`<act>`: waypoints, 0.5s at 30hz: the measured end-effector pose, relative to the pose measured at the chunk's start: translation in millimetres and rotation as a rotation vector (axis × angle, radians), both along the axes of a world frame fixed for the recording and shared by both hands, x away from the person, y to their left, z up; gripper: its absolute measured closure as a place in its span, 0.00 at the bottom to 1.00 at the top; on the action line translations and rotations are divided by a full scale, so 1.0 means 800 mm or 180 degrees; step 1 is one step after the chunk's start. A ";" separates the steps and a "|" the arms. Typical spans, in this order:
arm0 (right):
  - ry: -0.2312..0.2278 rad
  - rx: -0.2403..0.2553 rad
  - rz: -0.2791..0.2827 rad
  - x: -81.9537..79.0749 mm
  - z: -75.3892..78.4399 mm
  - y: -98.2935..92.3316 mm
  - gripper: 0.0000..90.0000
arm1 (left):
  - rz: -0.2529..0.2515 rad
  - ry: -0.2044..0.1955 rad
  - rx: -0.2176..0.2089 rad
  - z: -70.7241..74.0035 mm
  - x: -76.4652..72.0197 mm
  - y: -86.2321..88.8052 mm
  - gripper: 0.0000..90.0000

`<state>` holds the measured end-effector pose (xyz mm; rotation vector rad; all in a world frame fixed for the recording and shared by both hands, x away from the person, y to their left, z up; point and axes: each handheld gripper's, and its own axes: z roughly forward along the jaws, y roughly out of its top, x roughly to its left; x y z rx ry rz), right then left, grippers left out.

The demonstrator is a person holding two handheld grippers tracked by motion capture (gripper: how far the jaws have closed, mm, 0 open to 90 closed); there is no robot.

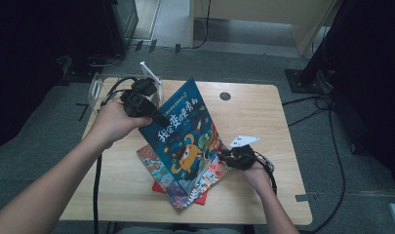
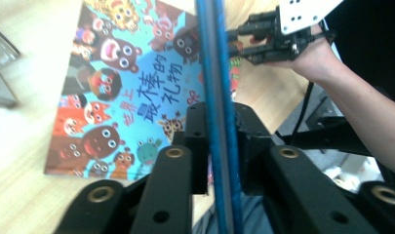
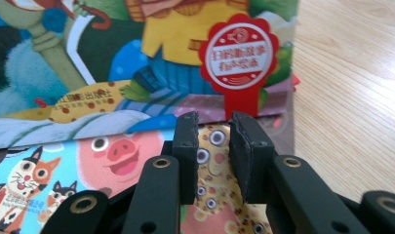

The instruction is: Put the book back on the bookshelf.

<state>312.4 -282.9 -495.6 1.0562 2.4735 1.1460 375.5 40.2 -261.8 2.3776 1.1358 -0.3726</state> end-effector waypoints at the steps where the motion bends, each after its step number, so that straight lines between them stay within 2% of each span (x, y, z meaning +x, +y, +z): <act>1: 0.0001 0.0005 -0.0004 0.000 0.000 0.001 0.81 | 0.0020 -0.0001 -0.0043 0.001 0.002 0.000 0.84; 8: 0.0000 0.0004 0.0014 0.001 0.000 -0.001 0.82 | 0.0068 0.0053 0.0040 -0.003 0.020 -0.010 0.81; 10: 0.0008 0.0008 0.0012 0.001 0.000 -0.002 0.82 | 0.0012 0.0046 0.0016 -0.002 0.021 -0.013 0.88; 12: 0.0007 0.0006 0.0017 0.001 0.000 -0.003 0.83 | -0.0015 0.0101 -0.0026 -0.001 0.021 -0.016 0.90; 15: -0.0004 -0.0004 0.0028 0.000 0.000 -0.003 0.84 | -0.0035 0.0086 0.0054 0.002 0.019 -0.022 0.89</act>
